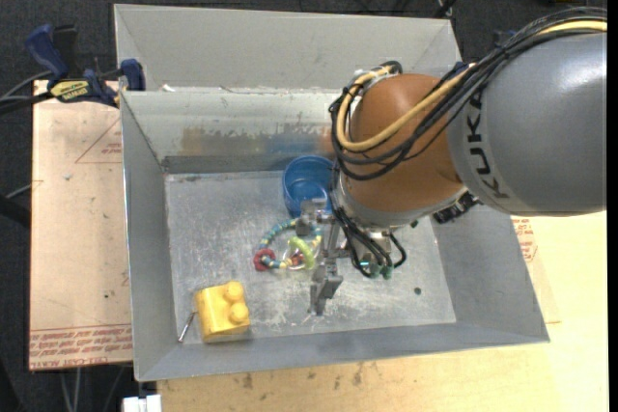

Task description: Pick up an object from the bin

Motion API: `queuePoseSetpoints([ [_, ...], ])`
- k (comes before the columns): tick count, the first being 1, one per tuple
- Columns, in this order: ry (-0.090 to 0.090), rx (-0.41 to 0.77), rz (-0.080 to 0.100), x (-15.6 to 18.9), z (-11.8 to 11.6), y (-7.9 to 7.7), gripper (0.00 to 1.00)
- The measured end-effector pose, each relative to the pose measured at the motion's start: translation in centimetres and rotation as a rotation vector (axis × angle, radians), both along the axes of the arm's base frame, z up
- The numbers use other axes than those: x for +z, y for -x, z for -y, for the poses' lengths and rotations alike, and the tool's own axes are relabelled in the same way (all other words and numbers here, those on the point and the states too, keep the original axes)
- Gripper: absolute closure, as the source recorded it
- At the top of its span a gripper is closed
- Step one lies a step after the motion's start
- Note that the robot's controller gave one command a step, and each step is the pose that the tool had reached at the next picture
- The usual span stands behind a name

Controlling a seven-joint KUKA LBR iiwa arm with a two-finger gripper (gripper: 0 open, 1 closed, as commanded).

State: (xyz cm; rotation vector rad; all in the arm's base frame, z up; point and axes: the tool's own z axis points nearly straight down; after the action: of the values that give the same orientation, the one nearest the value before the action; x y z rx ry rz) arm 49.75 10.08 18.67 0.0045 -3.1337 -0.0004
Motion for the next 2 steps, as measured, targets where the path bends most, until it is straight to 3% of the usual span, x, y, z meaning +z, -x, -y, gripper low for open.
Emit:
queuePoseSetpoints([
  [1, -0.001, -0.003, 0.008, 0.4, 0.1, -0.2, 0.00],
  [2, -0.002, 0.073, 0.014, -4.9, 2.4, -3.1, 0.00],
])
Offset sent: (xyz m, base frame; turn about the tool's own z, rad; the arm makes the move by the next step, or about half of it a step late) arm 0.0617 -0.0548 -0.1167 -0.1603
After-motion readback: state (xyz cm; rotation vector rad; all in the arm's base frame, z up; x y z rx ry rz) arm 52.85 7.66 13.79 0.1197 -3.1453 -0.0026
